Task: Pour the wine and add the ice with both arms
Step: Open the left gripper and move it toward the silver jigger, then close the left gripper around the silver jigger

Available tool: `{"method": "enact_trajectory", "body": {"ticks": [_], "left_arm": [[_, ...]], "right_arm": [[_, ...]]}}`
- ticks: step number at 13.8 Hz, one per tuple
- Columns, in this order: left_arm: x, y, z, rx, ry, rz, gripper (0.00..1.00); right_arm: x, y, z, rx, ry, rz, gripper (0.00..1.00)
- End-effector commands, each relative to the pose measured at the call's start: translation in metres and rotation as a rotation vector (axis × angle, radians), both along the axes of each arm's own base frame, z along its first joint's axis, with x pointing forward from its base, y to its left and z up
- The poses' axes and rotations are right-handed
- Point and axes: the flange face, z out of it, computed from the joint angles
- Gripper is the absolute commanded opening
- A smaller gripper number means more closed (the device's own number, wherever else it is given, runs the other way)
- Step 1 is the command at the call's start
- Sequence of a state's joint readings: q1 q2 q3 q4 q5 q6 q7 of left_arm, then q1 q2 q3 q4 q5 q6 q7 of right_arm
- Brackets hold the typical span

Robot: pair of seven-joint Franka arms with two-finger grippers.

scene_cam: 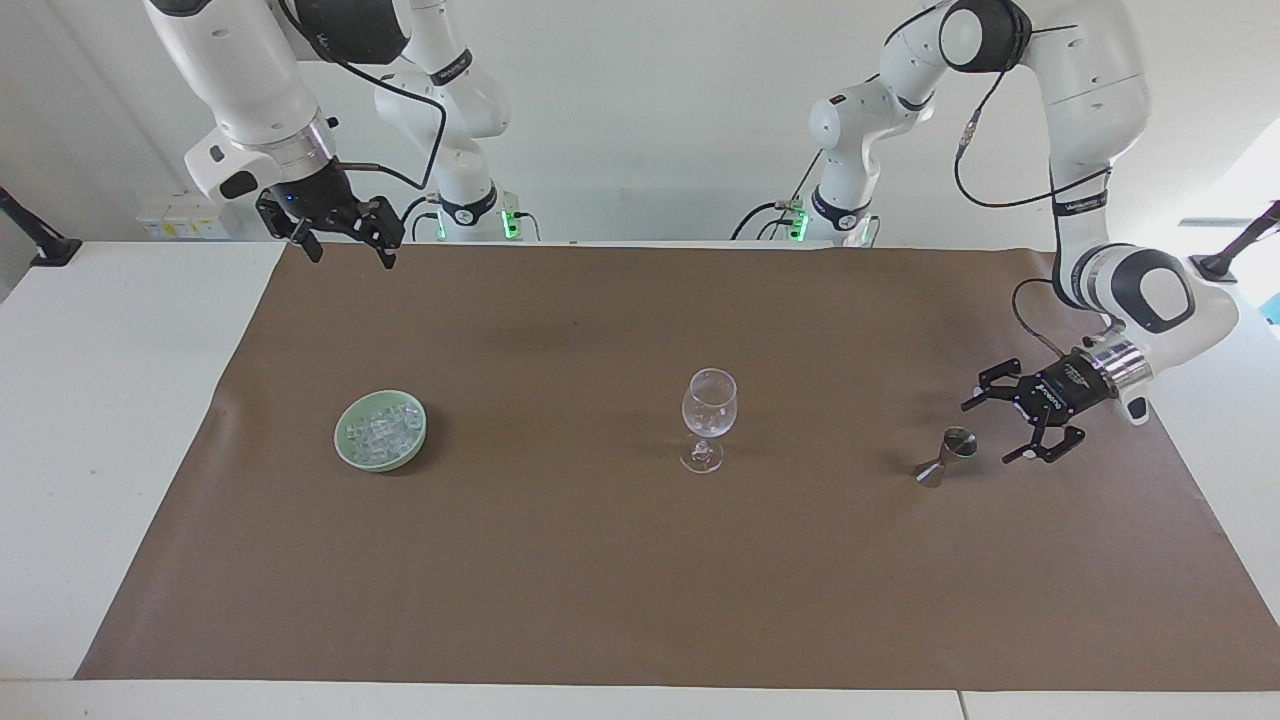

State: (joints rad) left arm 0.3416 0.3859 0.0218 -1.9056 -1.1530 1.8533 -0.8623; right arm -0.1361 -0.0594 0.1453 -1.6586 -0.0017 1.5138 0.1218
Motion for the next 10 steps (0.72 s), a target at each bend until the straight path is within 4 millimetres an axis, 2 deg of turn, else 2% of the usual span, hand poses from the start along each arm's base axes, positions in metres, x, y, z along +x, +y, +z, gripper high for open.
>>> {"method": "enact_trajectory", "body": {"ticks": [1,4,5,8,10], "left_arm": [[-0.012,-0.004,0.001,0.007,-0.031,0.018,1.0],[-0.025,-0.031,-0.017,-0.031,-0.089,0.055,1.0],[-0.025,-0.039,-0.017,-0.021,-0.139,0.041,1.0],[-0.017,-0.046,-0.018,0.02,-0.161,0.037,1.0],[-0.017,-0.043,-0.031,0.009,-0.141,0.05,1.0]], "right_arm": [[-0.007,0.0,0.002,-0.008,0.002,0.022,1.0],[-0.007,0.0,0.002,-0.008,0.004,0.022,1.0],[-0.007,0.0,0.002,-0.009,0.003,0.022,1.0],[-0.007,0.0,0.002,-0.008,0.004,0.022,1.0],[-0.007,0.0,0.002,-0.008,0.004,0.022,1.0]]}}
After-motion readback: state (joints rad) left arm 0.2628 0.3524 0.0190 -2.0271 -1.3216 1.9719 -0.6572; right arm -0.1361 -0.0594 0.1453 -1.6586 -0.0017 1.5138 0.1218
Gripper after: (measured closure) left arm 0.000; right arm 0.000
